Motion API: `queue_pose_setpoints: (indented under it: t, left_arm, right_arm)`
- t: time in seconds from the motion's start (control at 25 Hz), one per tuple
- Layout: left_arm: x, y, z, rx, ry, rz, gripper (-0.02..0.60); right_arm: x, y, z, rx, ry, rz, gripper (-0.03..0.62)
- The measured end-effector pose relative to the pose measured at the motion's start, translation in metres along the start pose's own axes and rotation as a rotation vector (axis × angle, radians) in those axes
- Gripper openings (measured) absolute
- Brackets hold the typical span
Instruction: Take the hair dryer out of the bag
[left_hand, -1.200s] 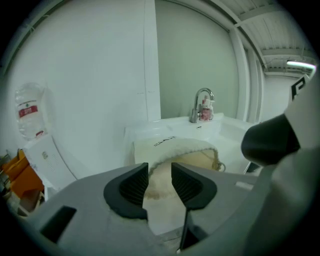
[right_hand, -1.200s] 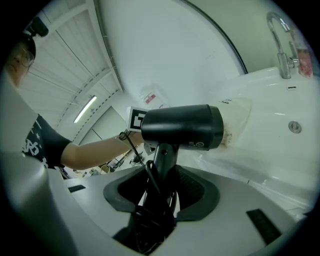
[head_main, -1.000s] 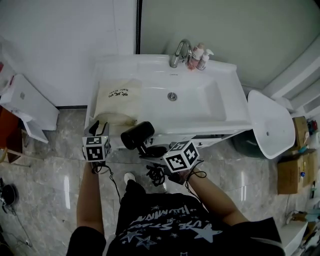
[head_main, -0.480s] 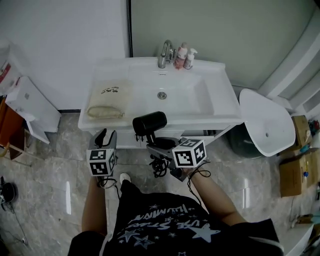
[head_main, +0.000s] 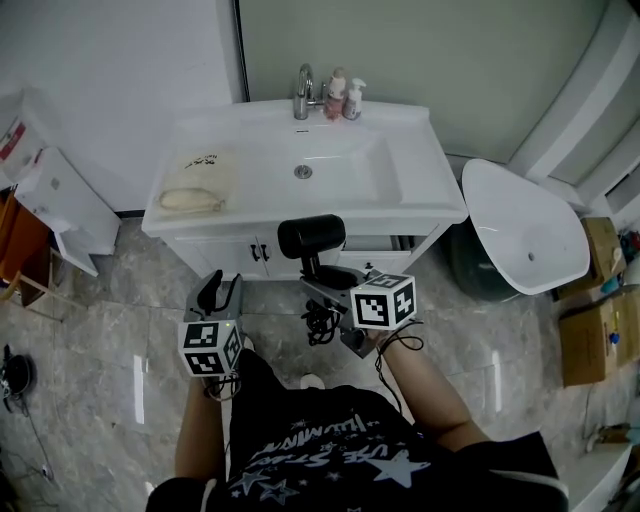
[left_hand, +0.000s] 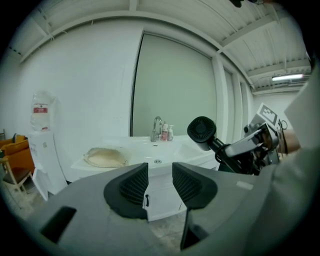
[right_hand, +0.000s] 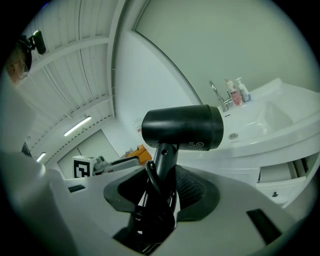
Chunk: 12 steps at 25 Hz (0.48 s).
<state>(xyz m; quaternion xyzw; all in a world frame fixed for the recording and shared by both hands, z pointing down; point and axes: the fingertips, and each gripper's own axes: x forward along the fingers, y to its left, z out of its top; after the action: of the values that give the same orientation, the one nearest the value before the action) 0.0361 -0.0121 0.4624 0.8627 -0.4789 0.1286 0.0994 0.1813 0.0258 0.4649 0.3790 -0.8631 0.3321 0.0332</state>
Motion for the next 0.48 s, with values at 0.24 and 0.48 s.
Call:
queue_pose_setpoints:
  t: [0.24,0.48]
  left_arm:
    - [-0.033,-0.034,-0.031,-0.018,0.021,-0.021,0.110]
    - [-0.051,-0.045,-0.058,-0.012,0.058,-0.069,0.040]
  right_arm:
    - [-0.031,-0.007,-0.026,0.010,-0.026,-0.065,0.175]
    - [-0.044,0.001,-0.052,0.038,-0.018,-0.112,0.175]
